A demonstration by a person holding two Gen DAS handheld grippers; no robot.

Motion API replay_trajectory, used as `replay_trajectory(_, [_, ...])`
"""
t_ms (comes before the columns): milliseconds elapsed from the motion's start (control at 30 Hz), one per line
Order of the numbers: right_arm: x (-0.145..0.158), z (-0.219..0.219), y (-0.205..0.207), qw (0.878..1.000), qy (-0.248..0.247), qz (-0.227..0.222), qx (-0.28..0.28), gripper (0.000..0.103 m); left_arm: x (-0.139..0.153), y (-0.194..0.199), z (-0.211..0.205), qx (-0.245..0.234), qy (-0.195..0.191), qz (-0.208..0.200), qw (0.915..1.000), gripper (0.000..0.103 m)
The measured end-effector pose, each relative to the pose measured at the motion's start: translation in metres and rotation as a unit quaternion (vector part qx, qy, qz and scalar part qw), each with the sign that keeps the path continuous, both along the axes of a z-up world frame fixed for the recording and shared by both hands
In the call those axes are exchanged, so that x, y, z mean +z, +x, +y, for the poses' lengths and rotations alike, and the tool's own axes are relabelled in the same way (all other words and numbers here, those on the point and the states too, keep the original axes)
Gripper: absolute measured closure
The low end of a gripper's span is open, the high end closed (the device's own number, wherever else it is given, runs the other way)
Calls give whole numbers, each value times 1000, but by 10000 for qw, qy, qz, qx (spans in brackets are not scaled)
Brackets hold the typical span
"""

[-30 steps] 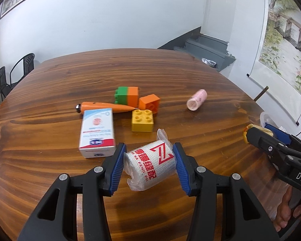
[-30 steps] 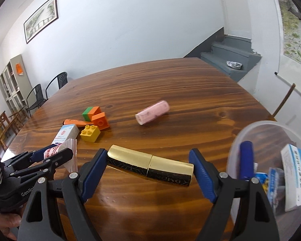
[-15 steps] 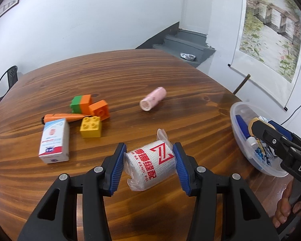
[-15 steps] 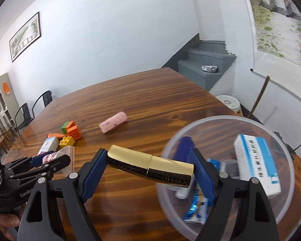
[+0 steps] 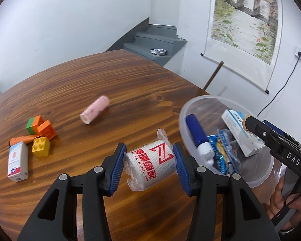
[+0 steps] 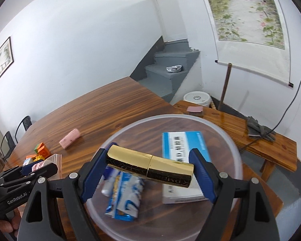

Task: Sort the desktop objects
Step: 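Lift the bandage roll and gold cylinder and carry both over the clear bowl, then lower the bandage roll into the bowl and open the left tool while the right releases the cylinder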

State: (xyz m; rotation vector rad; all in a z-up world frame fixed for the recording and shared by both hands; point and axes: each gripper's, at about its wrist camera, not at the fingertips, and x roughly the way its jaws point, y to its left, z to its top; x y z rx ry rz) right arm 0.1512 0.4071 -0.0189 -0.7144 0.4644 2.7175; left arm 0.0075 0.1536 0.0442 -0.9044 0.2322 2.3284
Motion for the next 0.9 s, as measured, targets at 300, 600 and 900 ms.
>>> replay_trajectory(300, [-8,32,10,9995,-166,-15,-266,18,7,11,48,-497,-61,63,9987,51])
replay_trajectory(600, [-11,50,12,9990,-240,-20,-366,18,7,12,81,-794,-17,-12,9968,51])
replay_trajectory(900, [-11,58,8,9987,-309,-19,-410,17,7,12,101,-1142,21,-111,9934,31])
